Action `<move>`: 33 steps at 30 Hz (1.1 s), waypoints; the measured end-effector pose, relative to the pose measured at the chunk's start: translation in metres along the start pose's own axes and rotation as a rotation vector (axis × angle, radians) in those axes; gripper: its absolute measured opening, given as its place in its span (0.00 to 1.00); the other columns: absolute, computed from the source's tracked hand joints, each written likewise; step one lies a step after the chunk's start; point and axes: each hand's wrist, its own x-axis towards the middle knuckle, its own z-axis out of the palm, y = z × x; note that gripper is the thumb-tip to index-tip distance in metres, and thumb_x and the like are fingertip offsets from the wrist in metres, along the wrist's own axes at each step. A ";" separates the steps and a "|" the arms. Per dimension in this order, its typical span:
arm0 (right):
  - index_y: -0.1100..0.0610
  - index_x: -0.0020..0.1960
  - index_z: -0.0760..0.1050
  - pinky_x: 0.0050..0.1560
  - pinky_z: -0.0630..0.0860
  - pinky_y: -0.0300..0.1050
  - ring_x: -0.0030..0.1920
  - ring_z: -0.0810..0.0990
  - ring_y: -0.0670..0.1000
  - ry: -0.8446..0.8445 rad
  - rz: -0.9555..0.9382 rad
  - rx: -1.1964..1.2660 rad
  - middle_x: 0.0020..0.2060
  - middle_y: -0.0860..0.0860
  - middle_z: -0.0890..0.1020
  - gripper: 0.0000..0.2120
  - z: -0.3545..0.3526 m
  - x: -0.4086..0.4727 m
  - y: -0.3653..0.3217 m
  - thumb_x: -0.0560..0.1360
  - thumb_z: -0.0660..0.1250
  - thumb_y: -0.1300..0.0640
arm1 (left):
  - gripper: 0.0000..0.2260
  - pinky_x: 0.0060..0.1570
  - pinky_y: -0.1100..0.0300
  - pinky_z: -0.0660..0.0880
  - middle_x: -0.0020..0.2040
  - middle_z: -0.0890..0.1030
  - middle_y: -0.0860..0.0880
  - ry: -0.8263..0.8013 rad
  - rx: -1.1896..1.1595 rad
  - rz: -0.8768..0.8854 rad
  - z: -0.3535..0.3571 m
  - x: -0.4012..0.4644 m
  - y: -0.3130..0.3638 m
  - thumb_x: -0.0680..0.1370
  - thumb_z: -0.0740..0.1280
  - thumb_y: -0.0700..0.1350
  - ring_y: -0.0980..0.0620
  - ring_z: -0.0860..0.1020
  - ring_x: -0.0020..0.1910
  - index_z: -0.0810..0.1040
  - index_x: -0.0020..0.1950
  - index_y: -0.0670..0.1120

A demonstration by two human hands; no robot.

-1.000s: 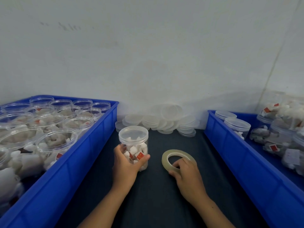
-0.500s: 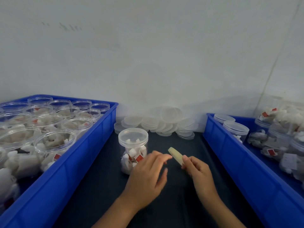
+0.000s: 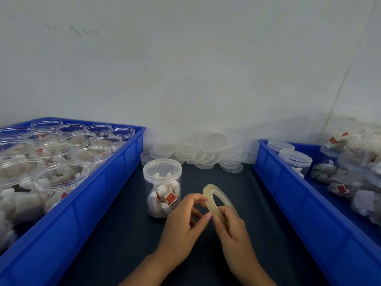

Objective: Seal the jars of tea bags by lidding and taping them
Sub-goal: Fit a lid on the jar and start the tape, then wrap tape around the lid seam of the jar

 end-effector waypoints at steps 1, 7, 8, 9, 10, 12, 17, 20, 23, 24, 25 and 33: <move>0.50 0.47 0.77 0.40 0.71 0.40 0.39 0.75 0.46 0.010 -0.002 -0.023 0.38 0.48 0.78 0.06 0.002 -0.001 0.000 0.80 0.62 0.56 | 0.12 0.43 0.71 0.73 0.53 0.77 0.64 0.020 -0.005 -0.011 0.000 0.000 0.000 0.76 0.71 0.42 0.59 0.79 0.48 0.74 0.56 0.56; 0.47 0.49 0.75 0.47 0.67 0.32 0.47 0.74 0.42 0.019 -0.023 -0.138 0.42 0.43 0.78 0.06 0.008 -0.004 0.002 0.80 0.62 0.57 | 0.13 0.42 0.71 0.75 0.48 0.80 0.61 0.096 0.018 0.000 0.000 0.002 0.002 0.75 0.72 0.39 0.60 0.80 0.46 0.76 0.48 0.56; 0.47 0.49 0.75 0.47 0.67 0.34 0.47 0.74 0.44 0.012 -0.024 -0.140 0.42 0.43 0.78 0.06 0.008 -0.004 0.002 0.80 0.62 0.58 | 0.13 0.42 0.71 0.75 0.48 0.80 0.61 0.104 0.012 -0.008 0.000 0.003 0.002 0.75 0.72 0.39 0.60 0.80 0.45 0.76 0.47 0.57; 0.47 0.49 0.75 0.47 0.67 0.36 0.47 0.75 0.45 0.005 -0.028 -0.142 0.42 0.43 0.78 0.07 0.008 -0.004 0.003 0.80 0.63 0.58 | 0.12 0.41 0.70 0.75 0.47 0.80 0.60 0.108 -0.004 -0.023 0.000 0.003 0.002 0.75 0.72 0.38 0.59 0.80 0.44 0.77 0.47 0.56; 0.46 0.49 0.75 0.47 0.67 0.37 0.47 0.74 0.46 -0.003 -0.034 -0.150 0.42 0.42 0.77 0.07 0.008 -0.004 0.003 0.80 0.63 0.59 | 0.11 0.40 0.70 0.75 0.45 0.81 0.59 0.109 -0.023 -0.038 0.000 0.004 0.002 0.75 0.71 0.38 0.59 0.81 0.42 0.77 0.46 0.54; 0.46 0.49 0.75 0.48 0.67 0.38 0.47 0.74 0.46 -0.024 -0.045 -0.171 0.42 0.41 0.76 0.08 0.009 -0.005 0.003 0.80 0.63 0.59 | 0.08 0.39 0.68 0.76 0.42 0.81 0.57 0.109 -0.035 -0.059 -0.001 0.004 0.000 0.76 0.70 0.37 0.57 0.81 0.39 0.78 0.45 0.51; 0.47 0.49 0.75 0.47 0.66 0.36 0.46 0.73 0.46 -0.054 -0.038 -0.190 0.41 0.42 0.76 0.07 0.009 -0.004 0.002 0.80 0.62 0.58 | 0.05 0.39 0.66 0.77 0.39 0.80 0.53 0.092 -0.025 -0.084 -0.002 0.004 -0.001 0.76 0.70 0.36 0.57 0.80 0.38 0.79 0.45 0.46; 0.47 0.50 0.76 0.48 0.69 0.40 0.47 0.74 0.47 -0.053 -0.030 -0.168 0.42 0.42 0.77 0.07 0.009 -0.003 0.001 0.80 0.62 0.58 | 0.05 0.40 0.66 0.77 0.39 0.81 0.53 0.098 -0.064 -0.114 0.000 0.003 0.000 0.77 0.69 0.37 0.58 0.81 0.39 0.78 0.46 0.46; 0.47 0.49 0.76 0.49 0.71 0.43 0.48 0.75 0.48 -0.055 -0.029 -0.162 0.43 0.42 0.78 0.07 0.009 -0.003 -0.002 0.80 0.61 0.58 | 0.06 0.40 0.66 0.77 0.41 0.82 0.53 0.119 -0.128 -0.153 0.001 0.002 0.001 0.77 0.69 0.38 0.57 0.81 0.39 0.78 0.47 0.49; 0.47 0.49 0.76 0.49 0.71 0.43 0.47 0.75 0.48 -0.055 -0.033 -0.163 0.42 0.43 0.78 0.08 0.009 -0.004 -0.002 0.80 0.62 0.59 | 0.07 0.40 0.66 0.77 0.42 0.82 0.54 0.121 -0.122 -0.147 0.001 0.002 0.001 0.77 0.70 0.37 0.57 0.81 0.38 0.78 0.46 0.49; 0.48 0.48 0.76 0.47 0.71 0.43 0.46 0.75 0.48 -0.054 -0.038 -0.165 0.41 0.43 0.78 0.08 0.009 -0.004 -0.002 0.80 0.62 0.59 | 0.08 0.39 0.66 0.77 0.42 0.82 0.55 0.121 -0.113 -0.142 0.001 0.002 0.001 0.76 0.70 0.37 0.57 0.81 0.38 0.78 0.45 0.50; 0.52 0.48 0.75 0.49 0.74 0.49 0.45 0.75 0.50 -0.037 -0.040 -0.185 0.40 0.48 0.77 0.05 0.008 -0.002 -0.003 0.80 0.62 0.59 | 0.07 0.40 0.65 0.78 0.40 0.82 0.54 0.141 -0.094 -0.126 0.005 0.002 -0.001 0.76 0.70 0.36 0.58 0.82 0.39 0.78 0.44 0.48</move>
